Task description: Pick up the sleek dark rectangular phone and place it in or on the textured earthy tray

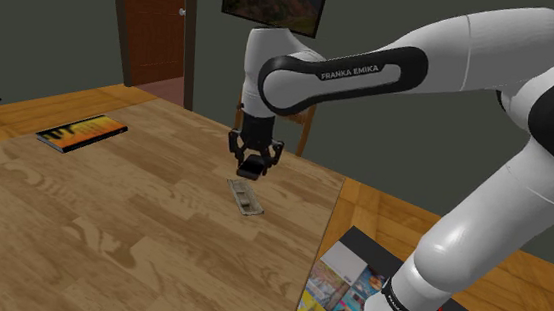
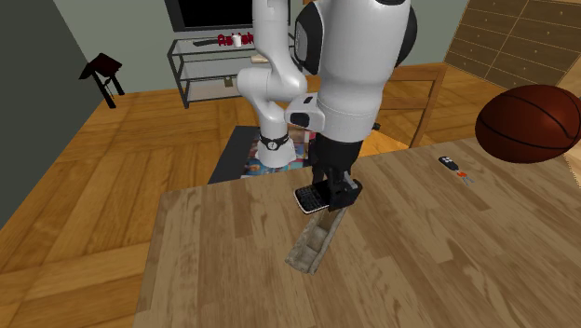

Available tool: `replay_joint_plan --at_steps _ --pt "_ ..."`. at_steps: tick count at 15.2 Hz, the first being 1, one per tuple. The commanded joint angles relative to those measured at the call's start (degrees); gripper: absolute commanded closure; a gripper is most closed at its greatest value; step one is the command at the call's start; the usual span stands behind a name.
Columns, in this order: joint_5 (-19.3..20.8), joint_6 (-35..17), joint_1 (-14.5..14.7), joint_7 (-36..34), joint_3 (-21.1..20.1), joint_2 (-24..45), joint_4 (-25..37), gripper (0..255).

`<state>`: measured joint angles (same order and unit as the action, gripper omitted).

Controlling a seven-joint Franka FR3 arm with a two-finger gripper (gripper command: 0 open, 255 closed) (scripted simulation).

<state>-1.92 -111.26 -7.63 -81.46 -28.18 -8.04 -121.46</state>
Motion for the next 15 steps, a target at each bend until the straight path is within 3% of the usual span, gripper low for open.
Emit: replay_joint_plan --at_steps 1,15 --pt "0.27 -0.97 0.44 -1.46 -0.78 0.95 -0.11 255" --pt "2.6 -11.23 0.51 -3.52 -1.52 5.47 -6.41 255"
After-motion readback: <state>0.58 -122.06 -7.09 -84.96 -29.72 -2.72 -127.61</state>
